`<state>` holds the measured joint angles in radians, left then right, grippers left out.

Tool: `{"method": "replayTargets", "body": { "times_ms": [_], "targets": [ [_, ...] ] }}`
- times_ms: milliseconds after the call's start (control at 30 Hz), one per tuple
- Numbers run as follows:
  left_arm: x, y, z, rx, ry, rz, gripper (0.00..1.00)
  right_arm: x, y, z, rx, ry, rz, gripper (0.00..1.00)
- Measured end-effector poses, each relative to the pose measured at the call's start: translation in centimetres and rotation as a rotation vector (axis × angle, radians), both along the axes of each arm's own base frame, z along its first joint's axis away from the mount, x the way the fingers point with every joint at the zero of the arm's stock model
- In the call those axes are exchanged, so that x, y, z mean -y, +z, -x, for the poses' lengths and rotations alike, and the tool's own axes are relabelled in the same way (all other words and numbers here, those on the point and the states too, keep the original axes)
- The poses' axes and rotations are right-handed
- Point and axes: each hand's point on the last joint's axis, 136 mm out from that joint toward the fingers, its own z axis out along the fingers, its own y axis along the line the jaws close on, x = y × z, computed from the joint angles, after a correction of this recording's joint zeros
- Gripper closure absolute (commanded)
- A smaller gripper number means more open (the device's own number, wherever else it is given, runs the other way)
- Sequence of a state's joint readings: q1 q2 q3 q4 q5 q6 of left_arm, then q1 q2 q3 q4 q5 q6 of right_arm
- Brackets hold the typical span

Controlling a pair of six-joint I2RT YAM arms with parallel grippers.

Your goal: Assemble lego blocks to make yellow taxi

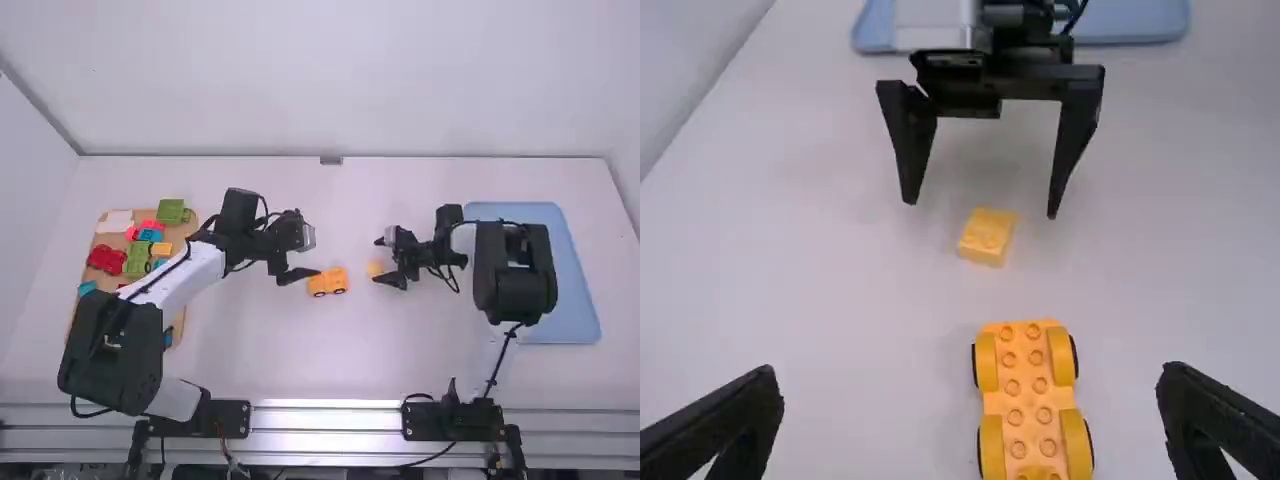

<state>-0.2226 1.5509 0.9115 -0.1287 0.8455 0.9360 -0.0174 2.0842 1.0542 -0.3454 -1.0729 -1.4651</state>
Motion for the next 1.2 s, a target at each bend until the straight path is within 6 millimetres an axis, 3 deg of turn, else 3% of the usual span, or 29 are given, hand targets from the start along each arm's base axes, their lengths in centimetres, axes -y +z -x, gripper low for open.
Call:
{"method": "replayTargets", "body": {
  "times_ms": [333,567,767,1000,1100,1200],
  "targets": [
    [0.0,0.1,-0.1,0.009,0.000,0.002,0.01,1.2,-1.6,-1.7,0.034,-0.160,-0.024,0.01],
    [0.0,0.1,-0.1,0.009,0.000,0.003,0.01,1.0,-2.5,-0.1,-0.030,-0.198,-0.051,0.01],
    [0.0,0.1,-0.1,0.009,-0.001,0.003,0.01,0.9,-2.7,-0.1,-0.040,-0.203,-0.043,0.01],
    [0.0,0.1,-0.1,0.000,0.005,0.006,0.01,0.9,-3.9,0.3,-0.044,-0.188,-0.044,0.09],
    [0.0,0.1,-0.1,-0.007,0.010,0.008,0.01,0.7,-3.9,-0.2,-0.040,-0.175,-0.068,0.23],
    [0.0,0.1,-0.1,-0.010,0.011,0.009,0.01,0.6,-3.9,-0.6,-0.042,-0.169,-0.080,0.53]
  ]
}}
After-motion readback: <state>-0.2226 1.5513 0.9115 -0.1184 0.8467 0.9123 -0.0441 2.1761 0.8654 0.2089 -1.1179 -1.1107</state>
